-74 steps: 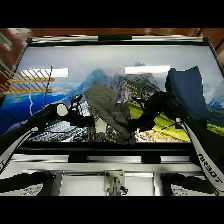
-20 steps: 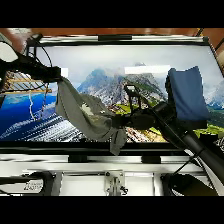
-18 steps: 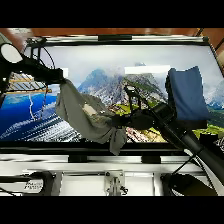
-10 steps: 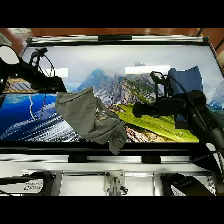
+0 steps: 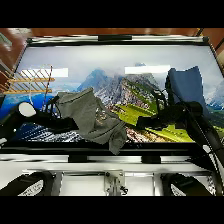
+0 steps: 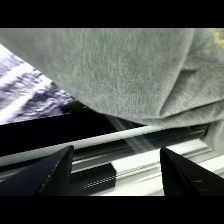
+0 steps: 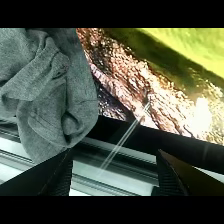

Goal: Fold the shirts.

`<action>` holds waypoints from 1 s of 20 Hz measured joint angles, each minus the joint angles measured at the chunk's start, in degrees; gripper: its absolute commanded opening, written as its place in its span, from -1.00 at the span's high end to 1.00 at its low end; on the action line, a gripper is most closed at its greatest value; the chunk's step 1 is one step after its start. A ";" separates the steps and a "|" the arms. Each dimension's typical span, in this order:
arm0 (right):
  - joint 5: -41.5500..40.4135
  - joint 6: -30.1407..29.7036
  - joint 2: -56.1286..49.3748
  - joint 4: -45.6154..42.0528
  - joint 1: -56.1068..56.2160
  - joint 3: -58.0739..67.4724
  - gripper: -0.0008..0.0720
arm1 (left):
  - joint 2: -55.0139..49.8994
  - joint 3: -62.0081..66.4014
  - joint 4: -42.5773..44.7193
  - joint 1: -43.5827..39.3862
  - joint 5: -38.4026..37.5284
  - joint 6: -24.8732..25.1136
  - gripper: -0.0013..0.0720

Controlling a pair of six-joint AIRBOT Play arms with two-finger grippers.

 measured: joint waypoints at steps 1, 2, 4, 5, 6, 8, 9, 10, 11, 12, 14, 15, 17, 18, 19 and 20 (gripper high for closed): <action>0.39 -0.11 -0.04 0.31 -0.02 -0.42 -0.75 | 0.07 -2.32 -1.07 -0.74 2.64 -0.22 -0.67; 0.66 -0.13 -0.04 0.74 -0.07 -0.76 -0.76 | -0.17 -3.98 -1.70 -1.46 5.14 -0.39 -0.67; 0.68 -0.28 -0.13 1.03 -0.15 -1.18 -0.76 | -1.22 -5.90 -2.75 -2.82 9.66 -0.96 -0.67; 0.50 -0.35 -0.13 1.16 -0.13 -1.33 -0.76 | -1.92 -6.49 -3.06 -3.43 11.52 -1.49 -0.67; 0.11 -0.37 -0.13 1.29 -0.15 -1.42 -0.76 | -2.78 -6.93 -3.32 -4.07 13.18 -1.81 -0.67; -0.37 -0.46 -0.13 1.42 -0.13 -1.53 -0.76 | -4.52 -7.48 -3.63 -5.07 15.69 -2.43 -0.66; -0.48 -0.52 -0.13 1.53 -0.13 -1.57 -0.76 | -5.20 -7.63 -3.80 -5.44 16.70 -2.67 -0.50; -0.79 -0.52 -0.13 1.57 -0.13 -1.60 -0.76 | -5.79 -7.74 -3.96 -5.73 17.73 -2.99 -0.15; -0.81 -0.55 -0.13 1.79 -0.15 -1.64 -0.76 | -6.25 -7.87 -3.96 -5.97 18.71 -3.13 -0.11; -0.96 -0.55 -0.13 2.10 -0.13 -1.79 -0.76 | -6.51 -7.87 -4.00 -6.05 19.23 -3.43 -0.11; -0.83 -0.52 -0.13 3.15 0.22 -2.86 -0.75 | -6.93 -7.98 -4.31 -6.23 20.76 -3.85 0.49; -0.42 -0.55 -0.11 3.56 1.03 -3.80 -0.76 | -7.10 -8.00 -3.87 -6.29 21.29 -3.89 0.87; 0.81 -0.46 -0.13 4.13 3.65 -6.01 -0.76 | -7.17 -7.98 -3.98 -6.32 22.05 -3.85 0.87; 1.77 -0.07 -0.17 4.37 5.35 -7.10 -0.76 | -7.17 -7.87 -3.96 -6.34 22.08 -3.61 0.87; 2.78 0.39 -0.50 4.57 7.06 -7.91 -0.76 | -7.17 -7.63 -3.98 -6.34 22.34 -3.10 0.87; 3.93 0.85 -1.18 4.87 8.92 -8.52 -0.76 | -7.15 -7.32 -3.98 -6.34 22.38 -2.64 0.87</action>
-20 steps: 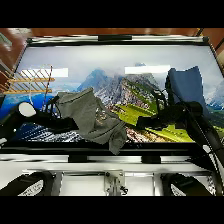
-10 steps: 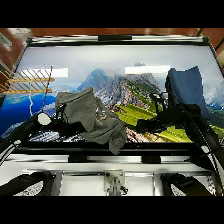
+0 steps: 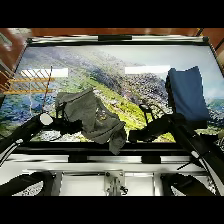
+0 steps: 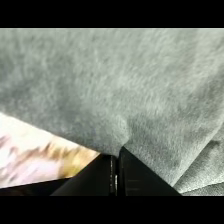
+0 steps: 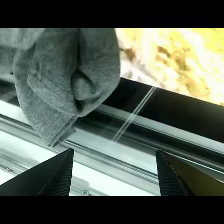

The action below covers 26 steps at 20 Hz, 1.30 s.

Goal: Fold the shirts.

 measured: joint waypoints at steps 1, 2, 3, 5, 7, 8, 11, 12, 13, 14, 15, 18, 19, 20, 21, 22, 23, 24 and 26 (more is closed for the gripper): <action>1.05 0.20 -0.94 0.59 1.66 -0.44 -0.76 | 0.17 0.42 0.00 0.00 0.09 0.44 0.87; 2.29 0.55 -2.14 1.36 3.30 -0.72 -0.76 | 0.37 0.85 0.00 0.00 0.20 0.79 0.87; 3.67 0.68 -3.56 2.32 4.90 -0.96 -0.76 | 0.66 1.31 0.00 0.00 0.11 1.16 0.87; 6.80 1.07 -6.36 4.33 7.48 -1.27 -0.76 | 1.57 2.32 0.00 0.00 0.11 2.27 0.87; 9.81 1.11 -8.76 6.51 9.49 -1.38 -0.75 | 2.67 3.13 0.00 0.00 0.09 3.21 0.87; 11.23 1.20 -9.75 7.45 10.08 -1.44 -0.75 | 3.30 3.54 0.02 0.00 0.04 3.69 0.87; 15.10 2.34 -12.09 9.81 11.08 -1.51 -0.73 | 5.14 5.01 0.09 0.00 -0.22 4.96 0.87; 16.04 3.19 -12.57 10.49 11.23 -1.49 -0.35 | 5.64 5.68 0.11 0.00 -0.39 5.44 0.87; 17.38 3.82 -13.07 10.75 11.41 -1.51 0.35 | 6.14 6.51 0.13 0.00 -0.87 5.92 0.87; 18.40 4.59 -13.49 10.67 11.47 -1.57 0.77 | 6.54 7.41 0.17 0.00 -1.31 6.36 0.87; 19.39 5.27 -13.62 10.93 11.45 -1.55 0.79 | 6.86 8.50 0.17 0.00 -1.79 6.73 0.87; 20.70 6.12 -13.77 10.51 10.27 -0.87 0.79 | 7.41 13.03 0.50 0.11 -4.31 8.37 0.87; 20.13 6.21 -13.25 9.16 9.53 -0.20 0.79 | 7.50 15.02 0.92 0.39 -5.53 8.76 0.87; 18.95 6.38 -12.17 6.93 8.55 0.96 0.79 | 7.56 17.62 1.49 0.81 -7.19 9.20 0.87; 17.57 6.40 -10.64 4.02 7.41 2.45 0.79 | 7.63 20.74 1.99 1.31 -9.05 9.84 0.87; 15.78 6.56 -8.52 0.11 5.97 4.50 0.79 | 7.67 24.09 2.36 1.79 -10.99 10.34 0.87; 14.12 6.60 -6.05 -3.76 4.48 6.91 0.79 | 7.67 28.28 2.69 2.25 -13.16 10.82 0.87; 12.87 6.62 -3.02 -8.02 2.80 9.94 0.79 | 7.72 32.81 2.80 2.54 -14.88 11.13 0.87; 11.82 6.60 3.17 -15.93 -0.24 16.87 0.79 | 7.74 43.41 0.79 2.75 -18.10 11.56 0.87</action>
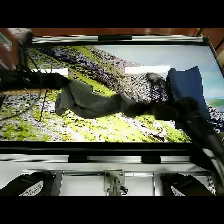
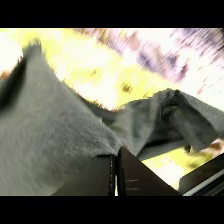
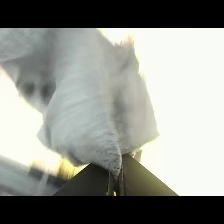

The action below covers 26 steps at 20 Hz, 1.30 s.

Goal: Fold the shirts.

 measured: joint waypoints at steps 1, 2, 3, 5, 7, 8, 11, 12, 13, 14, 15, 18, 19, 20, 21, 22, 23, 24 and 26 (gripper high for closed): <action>0.22 -0.04 2.93 -3.23 -1.05 3.69 0.79 | 0.00 5.86 -2.51 -0.20 -1.14 0.50 0.87; 1.18 -0.52 5.73 -5.92 -1.81 7.76 0.79 | 0.02 11.21 -4.83 -0.66 -1.84 1.16 0.87; 2.54 -1.07 8.15 -7.85 -2.36 11.61 0.79 | 0.04 16.87 -6.95 -1.33 -2.62 1.68 0.87; 5.53 -2.16 12.31 -11.37 -3.15 19.19 0.79 | 0.11 26.67 -9.51 -2.08 -3.89 2.16 0.87; 7.78 -2.97 15.10 -13.92 -3.48 24.98 0.79 | 0.72 33.03 -9.57 -2.05 -4.83 1.66 0.87; 8.24 -3.23 16.28 -15.28 -3.61 27.52 0.79 | 1.31 34.64 -8.63 -1.70 -5.53 0.96 0.87; 8.57 -4.00 18.40 -18.40 -3.82 32.57 0.79 | 2.99 35.17 -2.78 -0.09 -10.54 -3.02 0.87; 7.52 -4.17 18.73 -18.82 -3.82 33.57 0.79 | 3.23 34.05 -1.16 0.22 -13.14 -4.39 0.87; 5.81 -4.68 18.69 -18.84 -3.85 34.25 0.79 | 3.43 32.11 0.13 0.35 -15.82 -5.70 0.87; 2.62 -5.64 18.21 -18.60 -3.87 34.75 0.79 | 3.56 29.29 1.09 0.09 -17.97 -6.67 0.87; -1.36 -6.78 17.38 -18.29 -3.93 35.08 0.79 | 3.58 26.12 1.95 -0.35 -19.74 -7.50 0.87; -13.57 -10.21 13.29 -18.60 -3.93 35.67 0.79 | 3.78 15.85 3.04 -2.16 -21.90 -8.35 0.87; -15.74 -11.23 11.69 -19.02 -3.93 35.80 0.79 | 3.78 12.76 3.32 -2.47 -21.44 -8.44 0.87; -17.14 -12.11 10.08 -19.39 -3.93 35.87 0.79 | 3.80 10.25 3.65 -2.71 -19.96 -8.35 0.87; -17.62 -12.72 8.31 -19.76 -3.96 35.91 0.79 | 3.72 8.46 4.00 -2.91 -18.29 -7.87 0.87; -17.57 -13.25 6.29 -19.98 -3.93 35.95 0.79 | 3.43 7.04 4.50 -2.99 -16.17 -7.41 0.87; -16.70 -13.66 4.04 -20.22 -3.93 36.00 0.79 | 2.93 6.10 5.11 -2.84 -13.99 -7.13 0.87; -15.06 -13.92 1.79 -20.37 -3.93 36.02 0.79 | 2.08 5.35 5.95 -2.29 -11.74 -6.86 0.87; -11.37 -14.03 -3.58 -20.57 -3.93 36.02 0.79 | -0.70 4.48 6.69 -0.68 -8.35 -6.54 0.87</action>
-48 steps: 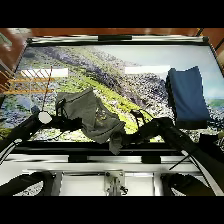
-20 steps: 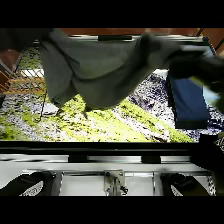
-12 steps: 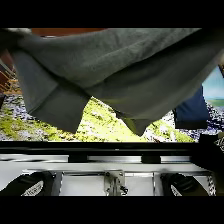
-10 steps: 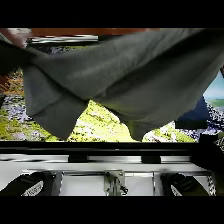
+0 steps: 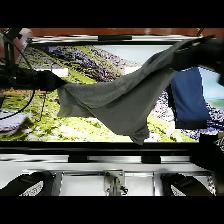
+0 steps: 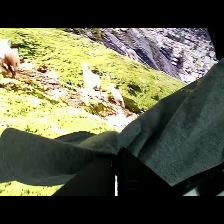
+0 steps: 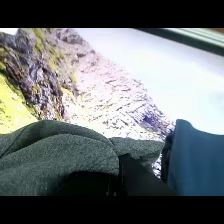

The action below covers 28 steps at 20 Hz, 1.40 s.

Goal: Fold the shirts.

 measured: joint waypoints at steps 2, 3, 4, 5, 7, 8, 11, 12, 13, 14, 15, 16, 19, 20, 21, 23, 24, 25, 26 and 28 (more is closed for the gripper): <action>4.94 0.98 -6.34 -0.48 0.00 0.00 0.79 | -4.15 -0.46 0.50 2.38 2.47 0.20 0.87; 7.23 1.97 -9.42 -0.90 -0.02 0.00 0.79 | -6.51 -0.63 0.72 3.54 3.26 0.22 0.87; 9.60 3.28 -12.50 -1.40 -0.09 0.00 0.79 | -9.07 -0.70 0.57 4.72 4.13 0.24 0.87; 11.85 4.90 -15.76 -1.90 -0.35 0.00 0.79 | -11.41 -0.76 -0.07 5.70 5.40 0.26 0.87; 15.10 8.35 -21.64 -2.51 -1.16 0.00 0.79 | -16.17 -0.90 -1.49 7.08 8.26 0.50 0.87; 16.06 9.90 -24.33 -2.40 -1.53 0.00 0.77 | -18.43 -0.90 -2.34 7.32 10.27 0.87 0.87; 17.73 13.05 -30.45 -0.31 -2.12 0.00 0.51 | -24.68 -0.92 -4.55 6.21 15.54 1.79 0.42; 18.10 14.10 -31.87 0.52 -2.19 0.00 -0.29 | -26.25 -0.92 -4.92 5.81 16.57 1.95 -0.32; 18.23 14.93 -32.76 0.98 -2.27 0.02 -0.53 | -27.56 -0.92 -5.09 5.53 17.05 1.99 -0.81; 18.34 15.47 -33.27 1.25 -2.45 0.17 -0.53 | -28.39 -0.76 -5.35 5.57 17.16 2.05 -0.86; 17.62 15.93 -33.29 1.44 -2.67 0.50 -0.53 | -29.03 -0.17 -5.18 6.12 16.48 2.21 -0.86; 16.48 16.04 -32.85 1.29 -2.99 0.83 -0.53 | -29.46 0.85 -4.11 7.04 14.82 2.25 -0.86; 7.61 13.09 -30.64 0.31 -6.47 1.33 -0.53 | -30.14 5.62 2.78 11.41 4.35 2.36 -0.86; 2.99 11.37 -30.25 1.49 -8.87 1.16 -0.53 | -30.23 6.62 5.60 12.94 0.26 2.36 -0.86; -1.42 9.79 -29.90 3.56 -11.50 0.55 -0.53 | -30.27 7.17 8.13 14.53 -3.72 2.38 -0.86; -8.37 6.62 -29.05 10.51 -16.94 -2.10 -0.53 | -30.34 6.16 11.19 16.63 -9.20 2.40 -0.86; -10.80 5.29 -28.52 14.84 -19.30 -4.09 -0.53 | -30.38 4.94 12.22 17.16 -10.47 2.45 -0.87; -12.20 4.31 -27.93 18.08 -21.07 -6.08 -0.53 | -30.40 3.41 12.76 17.66 -10.86 2.47 -0.88; -13.11 3.52 -27.41 21.22 -22.53 -8.24 -0.53 | -30.51 1.86 13.16 17.94 -10.73 2.54 -0.89; -14.10 2.34 -26.88 25.31 -24.02 -12.02 -0.53 | -30.88 -0.87 12.26 18.16 -8.81 2.60 -0.89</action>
